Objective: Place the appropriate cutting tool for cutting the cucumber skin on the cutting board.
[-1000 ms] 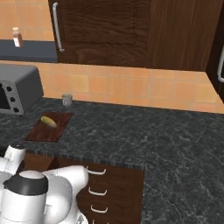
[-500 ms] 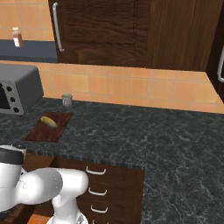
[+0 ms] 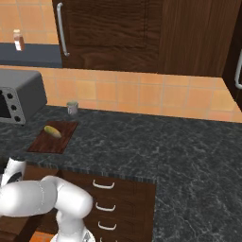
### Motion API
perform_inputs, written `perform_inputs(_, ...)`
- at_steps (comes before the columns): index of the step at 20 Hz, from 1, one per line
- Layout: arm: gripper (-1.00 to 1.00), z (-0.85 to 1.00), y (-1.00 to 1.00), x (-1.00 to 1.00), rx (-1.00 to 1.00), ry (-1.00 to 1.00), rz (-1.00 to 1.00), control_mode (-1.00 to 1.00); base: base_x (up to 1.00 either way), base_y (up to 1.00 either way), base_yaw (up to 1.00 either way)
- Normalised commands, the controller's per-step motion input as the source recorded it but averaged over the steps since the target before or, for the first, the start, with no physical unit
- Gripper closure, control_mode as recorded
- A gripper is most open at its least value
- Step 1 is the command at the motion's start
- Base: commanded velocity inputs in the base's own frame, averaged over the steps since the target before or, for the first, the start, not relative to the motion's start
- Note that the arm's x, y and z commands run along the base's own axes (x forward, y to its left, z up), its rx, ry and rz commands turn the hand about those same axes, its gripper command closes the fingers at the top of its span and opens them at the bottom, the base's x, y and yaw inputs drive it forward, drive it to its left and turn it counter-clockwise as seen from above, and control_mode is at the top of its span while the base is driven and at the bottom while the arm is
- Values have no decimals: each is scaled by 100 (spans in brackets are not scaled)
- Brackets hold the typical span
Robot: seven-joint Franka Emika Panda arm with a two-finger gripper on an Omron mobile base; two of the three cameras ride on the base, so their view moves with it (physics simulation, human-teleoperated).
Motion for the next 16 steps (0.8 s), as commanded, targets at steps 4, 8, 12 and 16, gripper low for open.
perform_inputs(4,-100,-26,34,4,-7,1,0,-100,0,0,0)
perform_inputs(8,-100,-38,32,-1,-10,1,0,-100,0,0,0)
perform_inputs(12,100,-58,11,-31,-3,-3,0,-100,0,0,0)
perform_inputs(16,100,-13,0,-37,3,-9,0,-100,0,0,0)
